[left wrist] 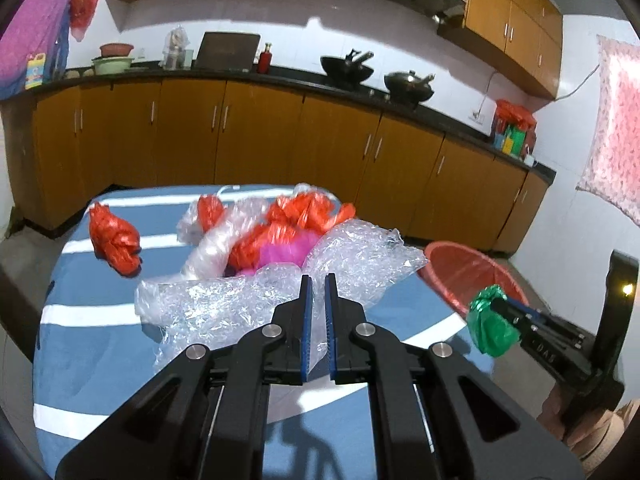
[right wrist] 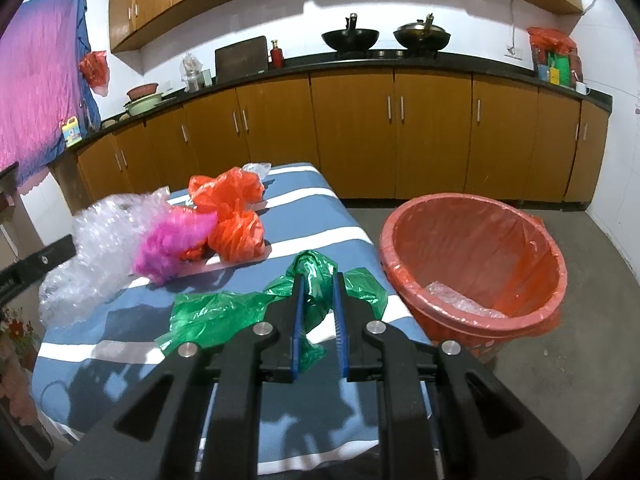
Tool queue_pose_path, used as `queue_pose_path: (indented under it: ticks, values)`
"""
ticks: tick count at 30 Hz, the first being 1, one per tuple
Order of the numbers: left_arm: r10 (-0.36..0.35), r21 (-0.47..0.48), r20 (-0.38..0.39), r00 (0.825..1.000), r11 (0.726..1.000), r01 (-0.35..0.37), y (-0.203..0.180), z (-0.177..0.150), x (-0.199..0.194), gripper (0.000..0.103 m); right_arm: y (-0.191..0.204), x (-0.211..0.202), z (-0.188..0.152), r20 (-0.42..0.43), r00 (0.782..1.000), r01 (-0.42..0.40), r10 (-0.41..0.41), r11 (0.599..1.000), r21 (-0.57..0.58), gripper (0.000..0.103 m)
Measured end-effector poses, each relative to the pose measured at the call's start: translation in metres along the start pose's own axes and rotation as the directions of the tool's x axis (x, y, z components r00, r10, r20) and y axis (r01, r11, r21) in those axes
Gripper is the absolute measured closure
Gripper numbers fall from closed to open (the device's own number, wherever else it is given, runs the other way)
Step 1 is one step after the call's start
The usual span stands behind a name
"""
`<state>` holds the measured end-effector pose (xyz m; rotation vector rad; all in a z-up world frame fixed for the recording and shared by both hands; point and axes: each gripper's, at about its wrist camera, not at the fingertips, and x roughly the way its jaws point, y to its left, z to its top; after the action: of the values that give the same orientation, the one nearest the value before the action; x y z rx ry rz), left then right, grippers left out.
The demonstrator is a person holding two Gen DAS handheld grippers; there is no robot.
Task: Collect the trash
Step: 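Grasp the clear bubble wrap sheet with the left tool while the right tool holds the green bag, then carry the green bag and bubble wrap sheet with both tools over the red basket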
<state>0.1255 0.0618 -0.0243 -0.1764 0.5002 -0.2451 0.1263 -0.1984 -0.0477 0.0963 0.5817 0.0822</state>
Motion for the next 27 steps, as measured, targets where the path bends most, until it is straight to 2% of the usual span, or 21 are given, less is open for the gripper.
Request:
queue_pose_path:
  ticks: [12,20,27]
  values:
    - [-0.038,-0.014,0.078,0.996,0.999,0.039,-0.028,0.027,-0.001,0.097,-0.025,-0.019,0.012,0.060,0.997,0.039,-0.040,0.999,0.025,0.088]
    - [-0.088,-0.022,0.095,0.992,0.996,0.091,-0.060,0.039,0.014,0.097,-0.057,-0.032,0.026,0.111,0.987,0.109,-0.113,0.993,0.044,0.088]
    - [-0.149,0.006,0.095,0.984,0.989,0.150,-0.098,0.044,0.025,0.097,-0.093,-0.042,0.037,0.140,0.972,0.180,-0.189,0.981,0.076,0.088]
